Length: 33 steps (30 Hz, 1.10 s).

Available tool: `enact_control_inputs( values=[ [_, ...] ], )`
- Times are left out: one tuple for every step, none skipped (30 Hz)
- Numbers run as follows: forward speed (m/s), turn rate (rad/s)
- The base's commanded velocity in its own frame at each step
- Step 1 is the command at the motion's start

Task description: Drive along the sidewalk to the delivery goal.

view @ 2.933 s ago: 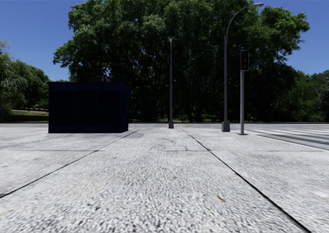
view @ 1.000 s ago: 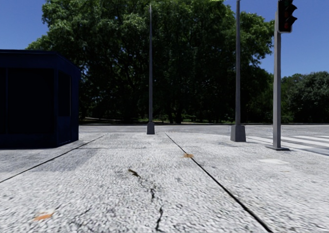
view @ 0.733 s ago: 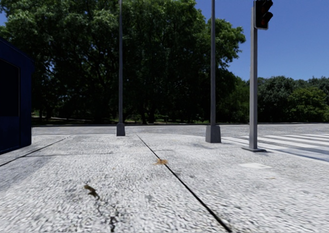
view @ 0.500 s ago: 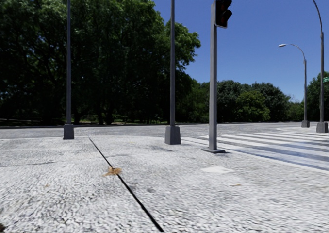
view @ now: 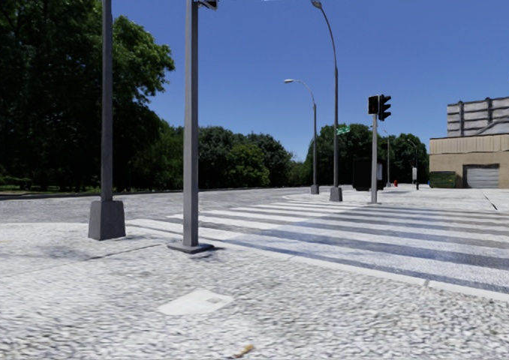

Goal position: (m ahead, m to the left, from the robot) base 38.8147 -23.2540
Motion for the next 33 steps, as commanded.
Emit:
enact_control_inputs(
  values=[
    [2.00, -1.01],
    [2.00, -1.01],
    [2.00, -1.01],
    [2.00, -1.01],
    [2.00, -1.01],
    [2.00, -1.01],
    [2.00, -1.01],
    [2.00, -1.01],
    [2.00, -1.00],
    [2.00, -1.00],
    [2.00, -1.00],
    [2.00, -1.00],
    [2.00, -0.88],
    [2.00, -0.62],
    [2.00, -0.16],
    [2.00, -0.03],
    [2.00, -0.03],
    [2.00, 0.00],
    [2.00, 0.00],
    [2.00, 0.00],
    [2.00, 0.00],
    [2.00, 0.00],
    [2.00, 0.00],
    [2.00, 0.00],
    [2.00, 0.00],
    [2.00, 0.00],
    [2.00, 0.00],
    [2.00, 0.00],
    [2.00, 0.00],
    [2.00, 0.00],
    [2.00, 0.00],
    [2.00, 0.00],
    [2.00, 0.00]
  ],
)
